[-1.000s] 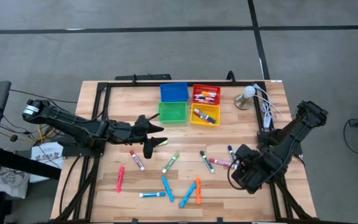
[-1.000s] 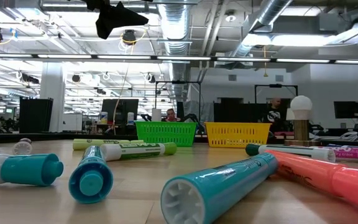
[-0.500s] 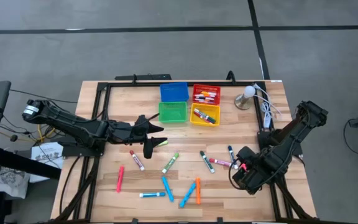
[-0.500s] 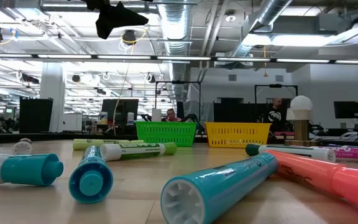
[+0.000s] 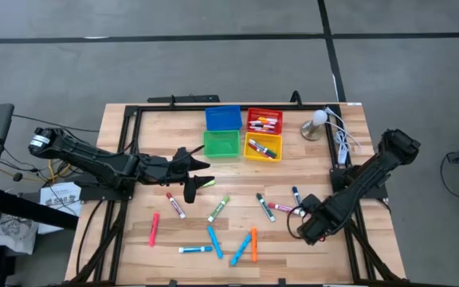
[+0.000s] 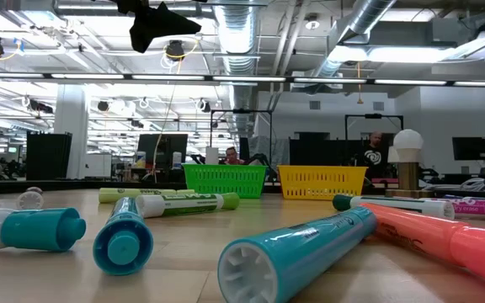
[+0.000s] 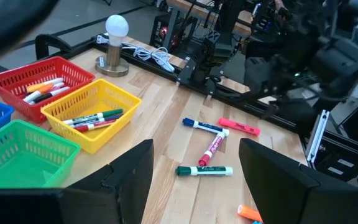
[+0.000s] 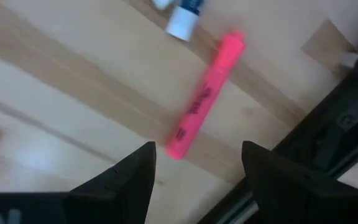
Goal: Pick & Place Markers
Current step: Put the right pink highlighter into the blue bin
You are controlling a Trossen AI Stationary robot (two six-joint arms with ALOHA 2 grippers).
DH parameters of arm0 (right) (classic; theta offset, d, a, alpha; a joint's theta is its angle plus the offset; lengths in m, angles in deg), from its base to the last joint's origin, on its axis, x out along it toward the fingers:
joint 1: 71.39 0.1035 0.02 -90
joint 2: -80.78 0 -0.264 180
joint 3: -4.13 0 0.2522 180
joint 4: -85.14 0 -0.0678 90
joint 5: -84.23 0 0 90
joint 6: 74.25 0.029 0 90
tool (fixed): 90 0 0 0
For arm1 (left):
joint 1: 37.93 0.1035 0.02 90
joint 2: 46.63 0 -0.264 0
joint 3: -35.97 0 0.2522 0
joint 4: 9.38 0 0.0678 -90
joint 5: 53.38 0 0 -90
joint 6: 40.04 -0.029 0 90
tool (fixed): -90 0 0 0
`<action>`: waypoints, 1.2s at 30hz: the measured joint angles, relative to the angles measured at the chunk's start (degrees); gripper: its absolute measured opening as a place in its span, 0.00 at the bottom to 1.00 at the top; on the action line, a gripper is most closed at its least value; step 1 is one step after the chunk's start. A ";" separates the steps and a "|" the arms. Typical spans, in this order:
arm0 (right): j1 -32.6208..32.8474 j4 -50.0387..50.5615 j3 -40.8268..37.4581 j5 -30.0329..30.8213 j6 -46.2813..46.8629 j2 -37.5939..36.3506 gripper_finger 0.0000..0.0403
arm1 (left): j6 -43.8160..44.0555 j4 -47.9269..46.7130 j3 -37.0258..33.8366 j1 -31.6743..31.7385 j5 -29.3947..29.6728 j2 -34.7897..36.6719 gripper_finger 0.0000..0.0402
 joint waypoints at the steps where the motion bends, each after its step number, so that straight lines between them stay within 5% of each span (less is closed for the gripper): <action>1: 0.00 -0.70 -0.97 -0.50 -0.37 -0.02 0.57 | 0.02 0.00 0.00 0.00 0.00 0.00 0.59; 22: 1.02 -23.58 -17.21 -1.97 3.01 -0.15 0.57 | 0.11 0.02 0.00 0.02 0.00 0.00 0.59; 36: 6.06 -26.92 -20.07 -0.62 13.39 -0.35 0.54 | 0.00 0.02 0.00 0.00 0.00 0.00 0.59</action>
